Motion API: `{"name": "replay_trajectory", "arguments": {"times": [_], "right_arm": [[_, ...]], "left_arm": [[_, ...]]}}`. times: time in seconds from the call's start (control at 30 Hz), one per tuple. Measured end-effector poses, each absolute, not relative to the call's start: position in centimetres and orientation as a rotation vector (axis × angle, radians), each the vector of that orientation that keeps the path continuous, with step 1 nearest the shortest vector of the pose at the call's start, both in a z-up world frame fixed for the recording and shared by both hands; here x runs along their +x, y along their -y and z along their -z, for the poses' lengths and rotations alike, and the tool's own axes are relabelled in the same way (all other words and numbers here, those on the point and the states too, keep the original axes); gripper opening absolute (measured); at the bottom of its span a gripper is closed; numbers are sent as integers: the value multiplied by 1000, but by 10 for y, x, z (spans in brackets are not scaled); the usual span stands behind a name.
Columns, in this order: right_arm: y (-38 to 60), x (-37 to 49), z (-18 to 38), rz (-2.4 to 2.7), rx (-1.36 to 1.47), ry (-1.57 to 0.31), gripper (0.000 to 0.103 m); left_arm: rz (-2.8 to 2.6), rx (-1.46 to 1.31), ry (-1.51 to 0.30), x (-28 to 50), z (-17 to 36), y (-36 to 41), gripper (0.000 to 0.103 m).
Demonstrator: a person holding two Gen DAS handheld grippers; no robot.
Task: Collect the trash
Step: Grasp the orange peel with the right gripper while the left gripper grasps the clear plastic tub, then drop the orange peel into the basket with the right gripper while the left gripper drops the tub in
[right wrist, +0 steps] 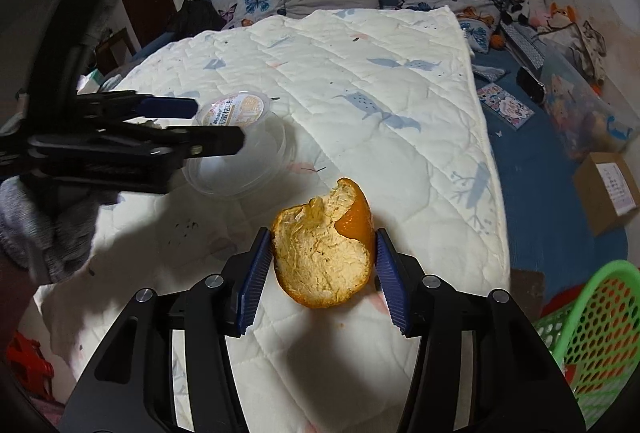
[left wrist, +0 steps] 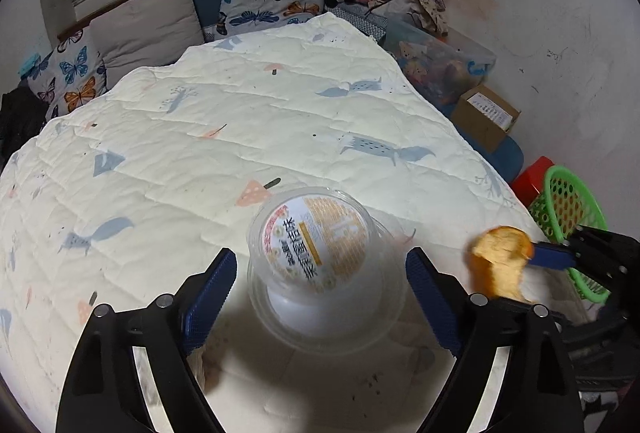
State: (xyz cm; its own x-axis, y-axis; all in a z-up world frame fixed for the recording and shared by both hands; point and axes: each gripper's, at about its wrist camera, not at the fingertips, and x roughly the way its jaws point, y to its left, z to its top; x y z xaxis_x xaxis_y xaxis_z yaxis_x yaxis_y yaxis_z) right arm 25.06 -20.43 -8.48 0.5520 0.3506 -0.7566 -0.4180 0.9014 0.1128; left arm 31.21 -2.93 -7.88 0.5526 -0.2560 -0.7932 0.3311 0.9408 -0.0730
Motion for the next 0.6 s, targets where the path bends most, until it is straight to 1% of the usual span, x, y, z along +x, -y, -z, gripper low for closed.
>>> {"name": "replay_trajectory", "arguments": {"times": [0.13,0.33,0.6], "right_arm": [[209,244,82,-452,-71,-870,52],[219,236,78,-440,-46,-865,52],[232,226,72,-422,-18,-850,52]], "left_arm": [[349,98,-930,320,85,33,83],[330,97,-945,328,92,33,67],[320,66,-901,315,79,30,66]]}}
